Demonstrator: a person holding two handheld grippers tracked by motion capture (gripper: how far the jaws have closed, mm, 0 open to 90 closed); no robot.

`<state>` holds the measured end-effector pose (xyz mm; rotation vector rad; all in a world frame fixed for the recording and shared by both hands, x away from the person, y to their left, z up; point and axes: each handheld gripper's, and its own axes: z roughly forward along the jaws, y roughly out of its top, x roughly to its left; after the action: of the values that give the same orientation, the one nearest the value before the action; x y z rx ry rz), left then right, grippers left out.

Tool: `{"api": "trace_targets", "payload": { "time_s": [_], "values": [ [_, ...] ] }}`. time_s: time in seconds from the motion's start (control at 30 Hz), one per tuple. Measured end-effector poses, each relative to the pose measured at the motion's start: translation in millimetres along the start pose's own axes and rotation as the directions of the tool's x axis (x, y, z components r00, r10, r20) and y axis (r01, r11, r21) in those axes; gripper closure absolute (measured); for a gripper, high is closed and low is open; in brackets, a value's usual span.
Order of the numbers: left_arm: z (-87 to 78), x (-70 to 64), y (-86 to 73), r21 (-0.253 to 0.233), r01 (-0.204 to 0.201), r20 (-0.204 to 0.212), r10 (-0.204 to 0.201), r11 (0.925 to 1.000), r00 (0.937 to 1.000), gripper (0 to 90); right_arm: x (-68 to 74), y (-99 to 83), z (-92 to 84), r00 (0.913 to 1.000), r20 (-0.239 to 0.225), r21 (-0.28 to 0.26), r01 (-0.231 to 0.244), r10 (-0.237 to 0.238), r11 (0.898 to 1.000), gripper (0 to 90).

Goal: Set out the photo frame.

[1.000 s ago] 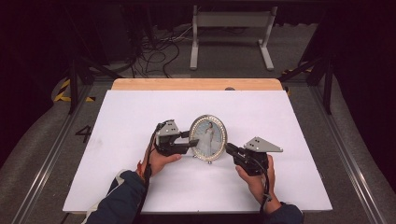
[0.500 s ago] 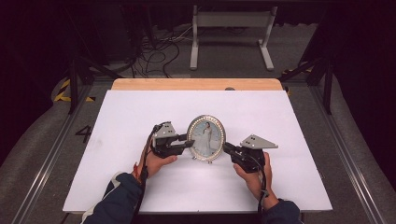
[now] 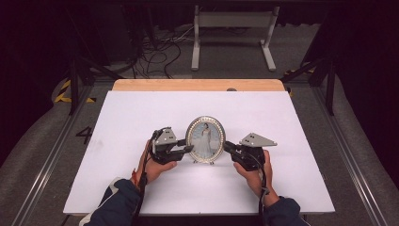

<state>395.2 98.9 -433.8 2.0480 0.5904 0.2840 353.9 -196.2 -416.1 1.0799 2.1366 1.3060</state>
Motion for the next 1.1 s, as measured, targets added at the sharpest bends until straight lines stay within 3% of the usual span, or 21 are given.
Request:
{"api": "trace_targets", "payload": {
  "time_s": [0.13,0.17,0.27,0.5,0.67,1.1],
  "values": [
    [0.4,-0.8,-0.4,-0.002,-0.007,-0.007,0.007,1.0000,0.9999,66.5,0.3,0.2,0.2,1.0000,0.001,-0.001,0.004,-0.004,1.000,83.3],
    [1.1,-4.7,0.4,0.005,-0.028,-0.032,0.028,0.9996,0.9991,65.8,0.5,0.1,0.4,0.9999,0.007,-0.002,0.008,-0.008,1.000,83.1],
    [1.1,-4.5,1.3,0.006,-0.036,-0.029,0.036,0.9993,0.9990,65.3,0.7,0.1,0.4,0.9999,0.013,-0.001,0.010,-0.010,1.000,83.1],
    [1.4,-3.6,-0.1,0.004,-0.026,-0.024,0.026,0.9996,0.9994,65.9,1.9,0.6,1.1,0.9994,0.026,-0.003,0.024,-0.023,1.000,83.0],
    [1.3,-4.1,-0.4,0.005,-0.028,-0.025,0.028,0.9996,0.9993,65.9,5.2,1.5,1.7,0.9966,0.053,0.001,0.064,-0.064,0.998,82.6],
    [2.3,-4.8,-1.8,0.000,-0.014,-0.021,0.014,0.9999,0.9997,65.7,3.9,3.2,3.9,0.9965,0.054,0.006,0.064,-0.064,0.998,82.4]
  ]
}}
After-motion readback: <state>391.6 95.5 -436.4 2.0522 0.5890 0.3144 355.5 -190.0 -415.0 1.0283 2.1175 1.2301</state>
